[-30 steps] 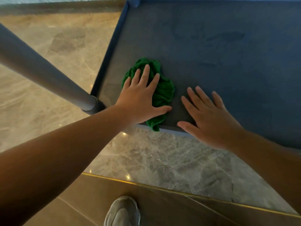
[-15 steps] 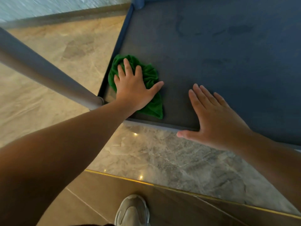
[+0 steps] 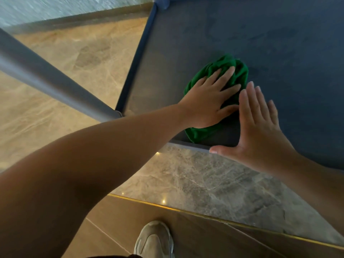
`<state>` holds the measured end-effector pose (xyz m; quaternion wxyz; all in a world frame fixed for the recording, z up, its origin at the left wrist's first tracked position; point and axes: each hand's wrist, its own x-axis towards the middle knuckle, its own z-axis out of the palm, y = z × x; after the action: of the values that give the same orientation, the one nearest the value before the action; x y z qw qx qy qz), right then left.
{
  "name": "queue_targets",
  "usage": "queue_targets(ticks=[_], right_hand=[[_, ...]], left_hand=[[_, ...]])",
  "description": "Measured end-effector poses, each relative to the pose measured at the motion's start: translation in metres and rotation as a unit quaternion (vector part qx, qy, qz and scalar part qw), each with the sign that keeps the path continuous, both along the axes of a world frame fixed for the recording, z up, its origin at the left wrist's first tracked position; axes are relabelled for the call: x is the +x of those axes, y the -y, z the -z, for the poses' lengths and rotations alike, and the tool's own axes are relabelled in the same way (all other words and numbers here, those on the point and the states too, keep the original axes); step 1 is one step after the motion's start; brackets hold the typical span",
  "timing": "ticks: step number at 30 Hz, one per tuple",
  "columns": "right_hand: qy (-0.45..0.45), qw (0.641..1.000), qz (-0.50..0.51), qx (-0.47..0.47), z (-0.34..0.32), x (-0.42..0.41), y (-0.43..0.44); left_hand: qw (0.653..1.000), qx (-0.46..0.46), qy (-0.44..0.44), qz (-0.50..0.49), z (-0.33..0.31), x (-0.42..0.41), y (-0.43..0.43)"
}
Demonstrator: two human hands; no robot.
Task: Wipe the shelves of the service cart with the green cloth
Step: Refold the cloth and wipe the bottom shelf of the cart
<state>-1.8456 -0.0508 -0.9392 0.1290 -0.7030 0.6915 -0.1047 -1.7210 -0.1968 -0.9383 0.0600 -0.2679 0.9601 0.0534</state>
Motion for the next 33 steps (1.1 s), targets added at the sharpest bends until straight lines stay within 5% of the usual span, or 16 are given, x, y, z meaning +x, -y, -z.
queue_targets(ticks=[5, 12, 19, 29, 33], right_hand=[[-0.052, 0.998, 0.015, 0.031, 0.003, 0.003, 0.002], [-0.078, 0.993, 0.026, 0.085, -0.003, 0.004, 0.005], [-0.081, 0.993, 0.044, 0.071, 0.001, 0.005, 0.005], [0.069, 0.994, -0.023, 0.085, -0.002, -0.01, 0.006], [-0.049, 0.992, -0.027, 0.116, -0.005, -0.052, -0.011]], left_hand=[[0.989, -0.003, 0.06, -0.132, -0.015, 0.038, -0.003], [0.897, 0.016, 0.241, -0.371, -0.037, 0.126, 0.008], [0.92, 0.003, 0.126, -0.37, -0.019, 0.094, -0.053], [0.987, 0.027, 0.071, -0.144, -0.013, 0.019, -0.08], [0.988, 0.029, 0.1, -0.117, -0.018, 0.034, -0.056]])
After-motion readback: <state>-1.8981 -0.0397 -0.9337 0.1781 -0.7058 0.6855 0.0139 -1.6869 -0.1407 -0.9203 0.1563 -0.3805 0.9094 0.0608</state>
